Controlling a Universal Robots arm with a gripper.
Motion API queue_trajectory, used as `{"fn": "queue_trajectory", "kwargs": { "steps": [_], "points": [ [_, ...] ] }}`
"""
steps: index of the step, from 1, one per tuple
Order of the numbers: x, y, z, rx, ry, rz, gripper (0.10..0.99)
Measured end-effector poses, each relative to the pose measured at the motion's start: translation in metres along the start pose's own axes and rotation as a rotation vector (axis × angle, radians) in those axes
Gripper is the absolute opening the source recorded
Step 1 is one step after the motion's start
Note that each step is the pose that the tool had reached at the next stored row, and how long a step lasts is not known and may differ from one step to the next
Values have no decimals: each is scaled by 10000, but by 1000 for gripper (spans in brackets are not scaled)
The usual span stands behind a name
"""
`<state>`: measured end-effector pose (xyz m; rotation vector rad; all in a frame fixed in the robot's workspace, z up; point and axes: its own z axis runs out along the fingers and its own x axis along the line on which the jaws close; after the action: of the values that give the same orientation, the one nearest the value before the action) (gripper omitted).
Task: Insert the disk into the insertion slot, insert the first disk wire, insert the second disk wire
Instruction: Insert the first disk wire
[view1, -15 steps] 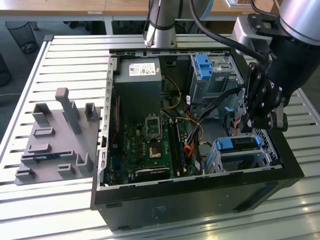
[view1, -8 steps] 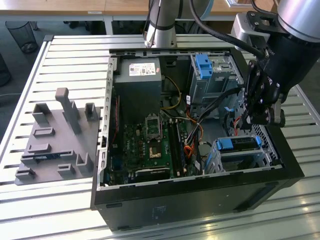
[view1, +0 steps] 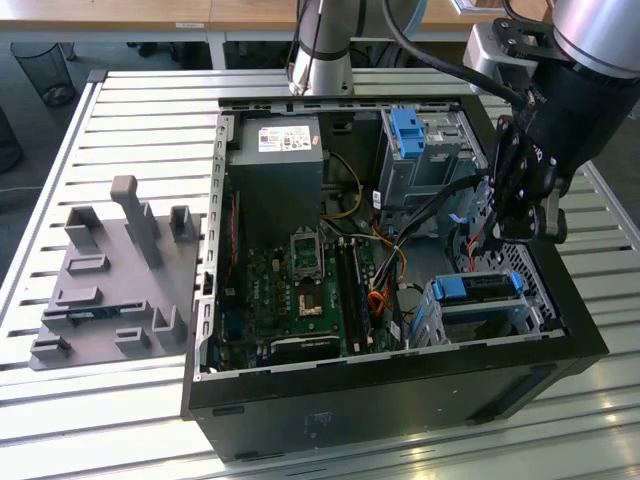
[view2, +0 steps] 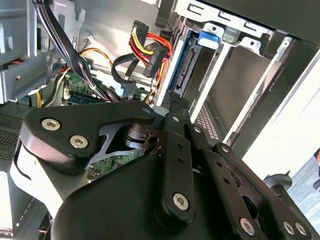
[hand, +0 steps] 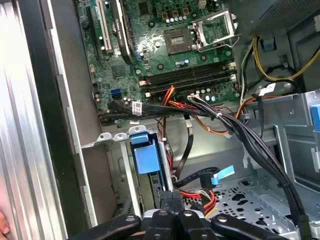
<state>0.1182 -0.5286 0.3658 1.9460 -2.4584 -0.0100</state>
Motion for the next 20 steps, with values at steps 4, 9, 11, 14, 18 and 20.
{"fn": "queue_trajectory", "kwargs": {
  "steps": [4, 9, 11, 14, 18, 20],
  "points": [
    [-55, -29, 15, 0, 1, 55, 106],
    [-143, -58, 34, -16, 4, 59, 235],
    [-173, -63, 42, -17, 5, 60, 235],
    [-207, -72, 53, -18, 5, 63, 235],
    [-226, -83, 71, -18, 8, 100, 310],
    [-231, -87, 79, -10, 40, 136, 310]
  ]
}}
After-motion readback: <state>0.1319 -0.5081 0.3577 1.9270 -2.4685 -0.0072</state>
